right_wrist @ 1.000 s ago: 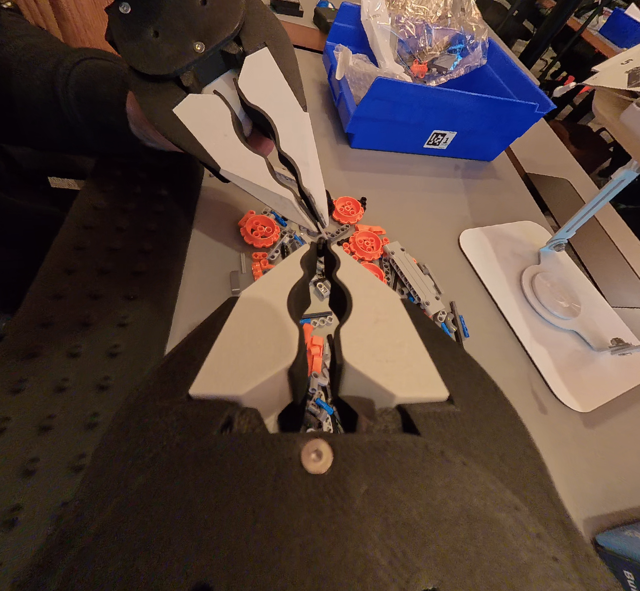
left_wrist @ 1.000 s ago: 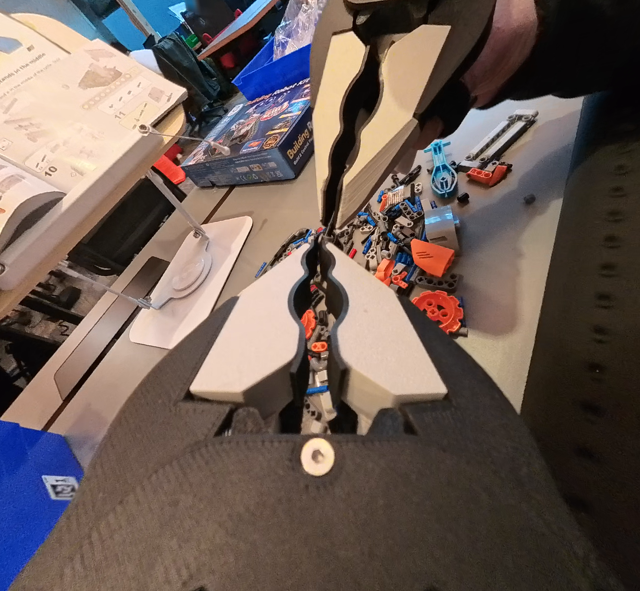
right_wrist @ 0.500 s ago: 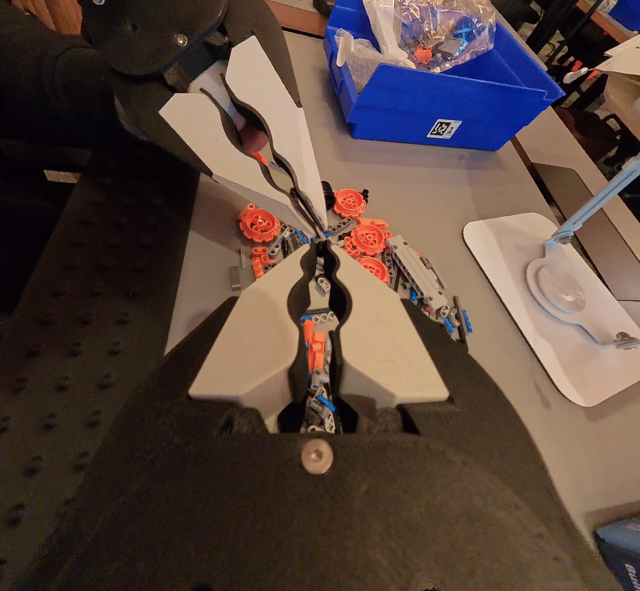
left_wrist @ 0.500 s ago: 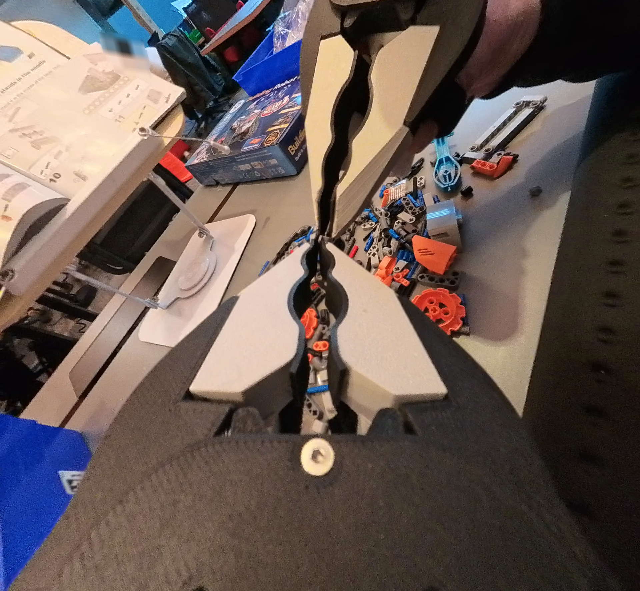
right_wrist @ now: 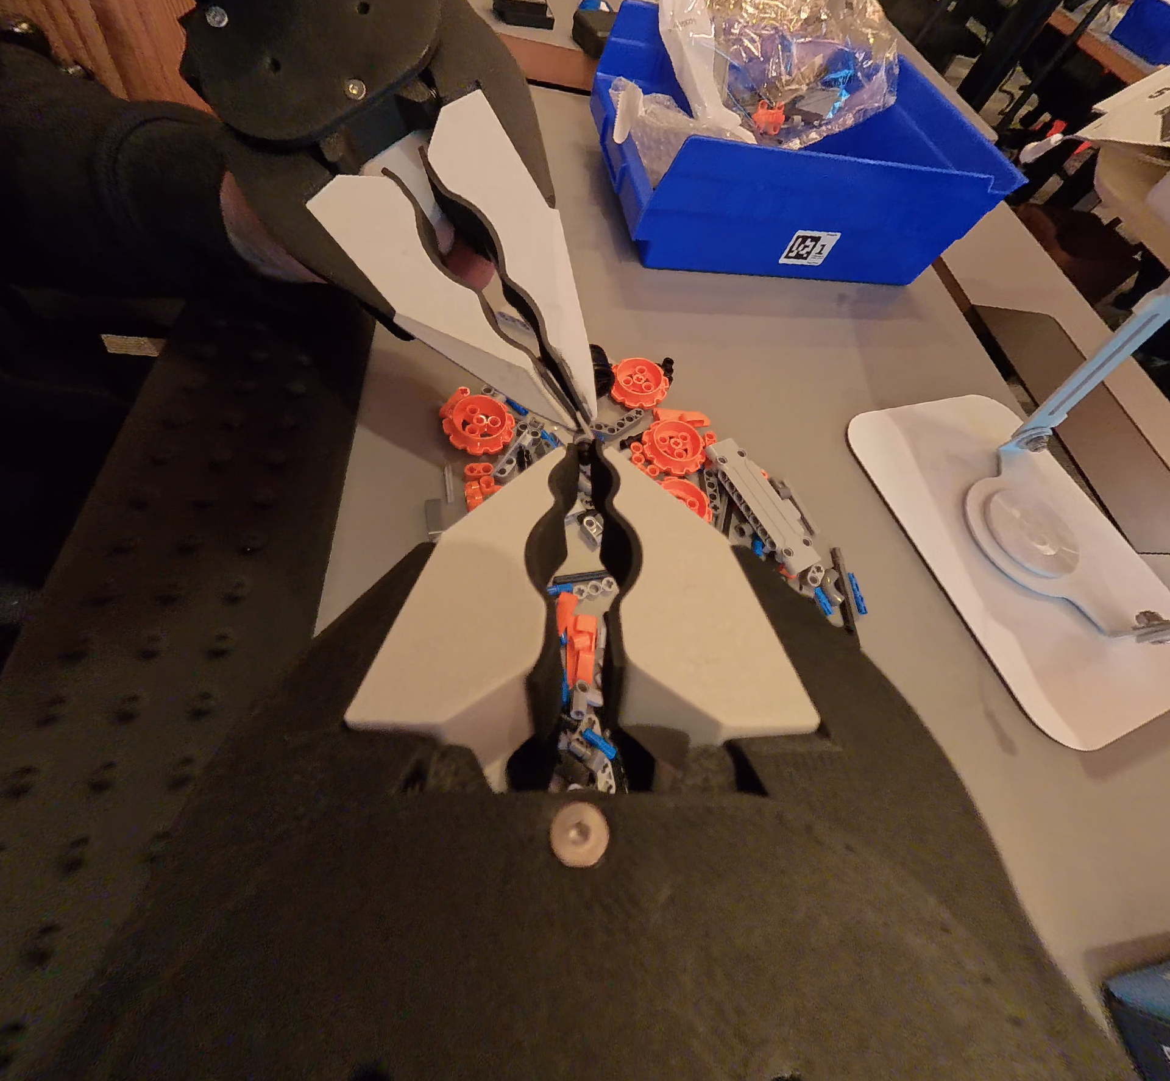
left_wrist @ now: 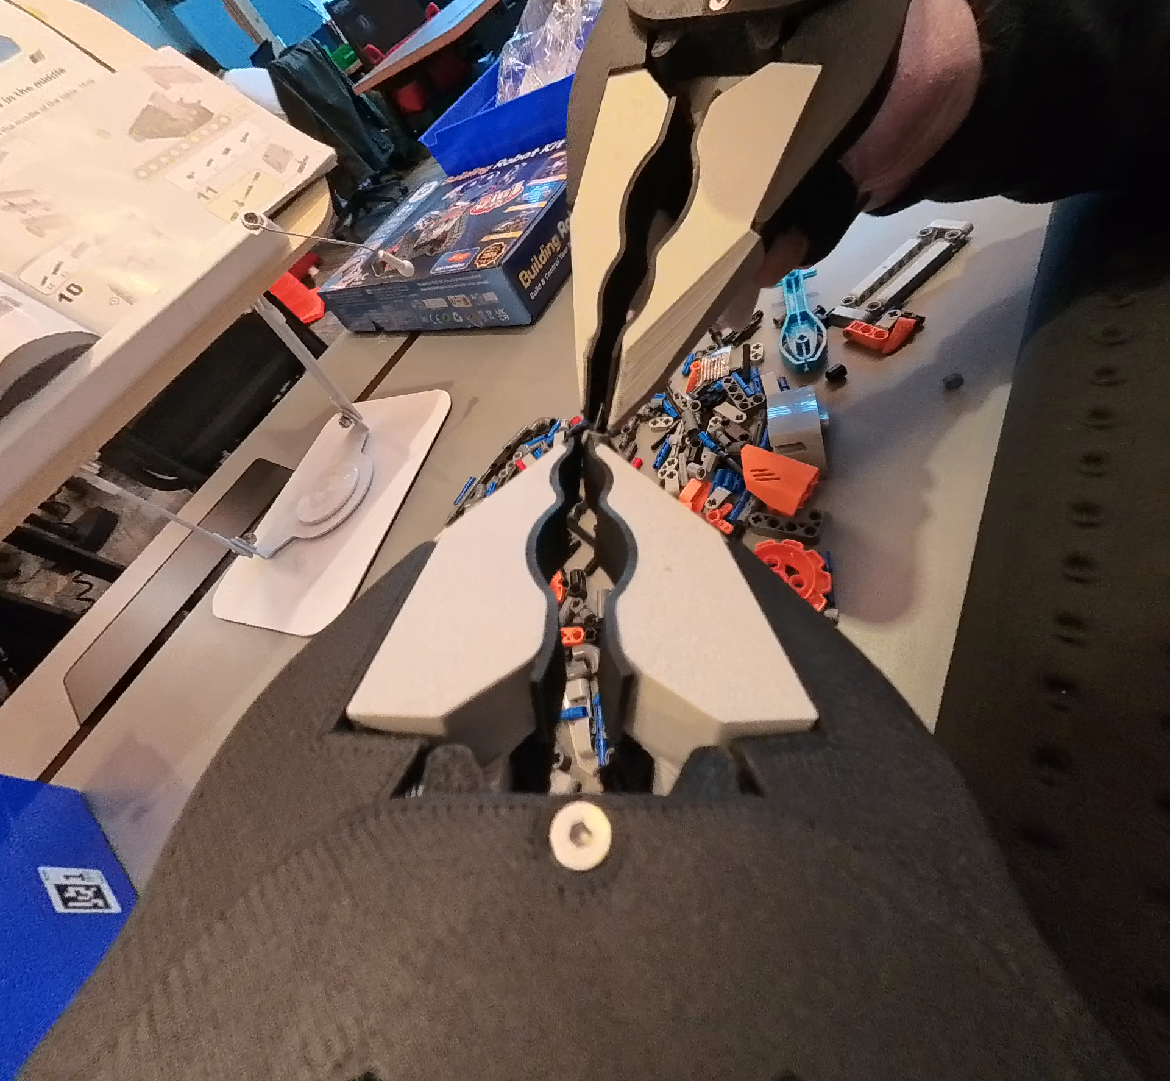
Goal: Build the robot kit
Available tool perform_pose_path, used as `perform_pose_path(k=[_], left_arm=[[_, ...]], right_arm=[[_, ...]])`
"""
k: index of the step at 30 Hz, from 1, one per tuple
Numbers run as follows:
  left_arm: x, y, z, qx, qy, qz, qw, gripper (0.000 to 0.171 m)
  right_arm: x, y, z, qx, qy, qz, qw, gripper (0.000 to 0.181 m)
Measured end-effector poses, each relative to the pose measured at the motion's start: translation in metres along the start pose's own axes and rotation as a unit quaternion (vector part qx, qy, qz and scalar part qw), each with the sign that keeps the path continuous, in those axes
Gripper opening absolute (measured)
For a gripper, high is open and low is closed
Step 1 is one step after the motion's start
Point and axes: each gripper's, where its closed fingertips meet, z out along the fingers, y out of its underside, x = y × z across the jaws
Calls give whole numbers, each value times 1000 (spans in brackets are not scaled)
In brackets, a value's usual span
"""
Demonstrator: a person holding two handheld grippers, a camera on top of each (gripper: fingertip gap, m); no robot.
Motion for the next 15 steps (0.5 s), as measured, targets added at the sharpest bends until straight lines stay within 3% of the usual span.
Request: perform_pose_path(k=[9,15], left_arm=[[-7,4,-3,6,13,-51,999,0],[6,44,-9,-53,60,-109,991,0]], right_arm=[[8,-5,2,31,-8,53,998,6],[40,29,-15,-21,23,101,994,6]])
